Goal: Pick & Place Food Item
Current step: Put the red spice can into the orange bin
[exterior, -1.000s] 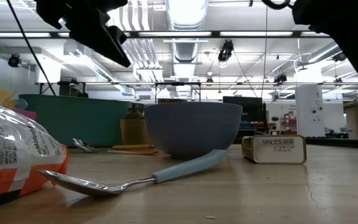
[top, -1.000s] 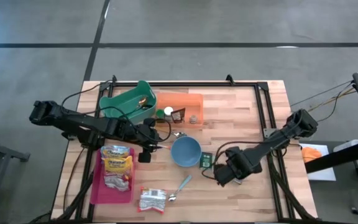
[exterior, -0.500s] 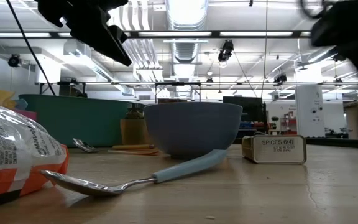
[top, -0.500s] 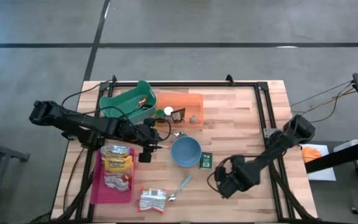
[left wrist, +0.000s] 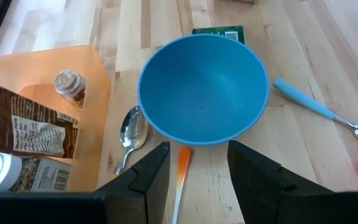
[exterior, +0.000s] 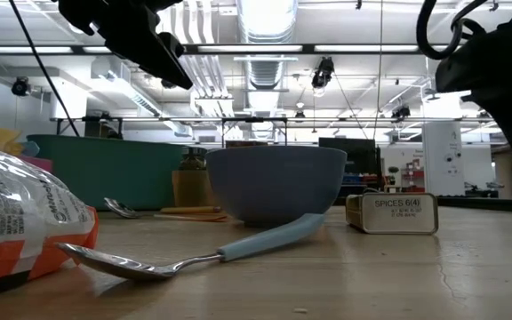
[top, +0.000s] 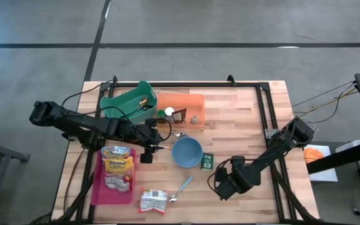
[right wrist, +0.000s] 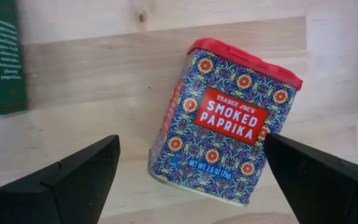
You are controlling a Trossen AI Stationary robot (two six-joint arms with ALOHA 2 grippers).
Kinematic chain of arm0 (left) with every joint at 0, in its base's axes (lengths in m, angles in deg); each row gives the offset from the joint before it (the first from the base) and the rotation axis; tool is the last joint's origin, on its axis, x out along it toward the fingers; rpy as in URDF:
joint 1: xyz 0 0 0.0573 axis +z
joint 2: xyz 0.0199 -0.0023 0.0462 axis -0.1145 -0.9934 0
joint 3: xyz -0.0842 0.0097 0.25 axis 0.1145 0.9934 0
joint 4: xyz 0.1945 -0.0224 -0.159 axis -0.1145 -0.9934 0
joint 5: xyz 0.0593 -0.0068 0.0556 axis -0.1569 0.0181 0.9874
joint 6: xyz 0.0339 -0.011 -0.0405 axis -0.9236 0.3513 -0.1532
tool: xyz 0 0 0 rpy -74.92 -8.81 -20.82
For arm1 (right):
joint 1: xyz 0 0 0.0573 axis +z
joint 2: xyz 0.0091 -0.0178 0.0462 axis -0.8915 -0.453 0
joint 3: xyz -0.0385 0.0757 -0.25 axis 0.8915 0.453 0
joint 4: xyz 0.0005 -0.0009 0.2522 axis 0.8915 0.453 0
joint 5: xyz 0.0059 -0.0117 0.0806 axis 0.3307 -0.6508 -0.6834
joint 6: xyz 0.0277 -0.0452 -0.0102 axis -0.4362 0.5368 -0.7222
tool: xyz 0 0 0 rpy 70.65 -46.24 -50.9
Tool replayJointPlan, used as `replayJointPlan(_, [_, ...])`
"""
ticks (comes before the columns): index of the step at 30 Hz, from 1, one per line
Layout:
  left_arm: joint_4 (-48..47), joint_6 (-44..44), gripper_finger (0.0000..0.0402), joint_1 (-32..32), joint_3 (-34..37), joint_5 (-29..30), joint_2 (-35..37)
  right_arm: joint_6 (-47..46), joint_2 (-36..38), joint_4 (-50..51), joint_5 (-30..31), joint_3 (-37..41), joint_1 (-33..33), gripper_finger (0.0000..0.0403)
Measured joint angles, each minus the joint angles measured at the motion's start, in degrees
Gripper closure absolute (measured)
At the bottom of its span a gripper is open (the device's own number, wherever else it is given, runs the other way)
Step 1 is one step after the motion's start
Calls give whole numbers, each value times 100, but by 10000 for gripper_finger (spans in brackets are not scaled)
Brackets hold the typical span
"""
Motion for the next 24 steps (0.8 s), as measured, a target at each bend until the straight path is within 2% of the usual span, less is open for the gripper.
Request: replayJointPlan(24, [-7, -17, 240, 0, 0, -2, 0, -183, -191, 140, -168, 108, 188, 11])
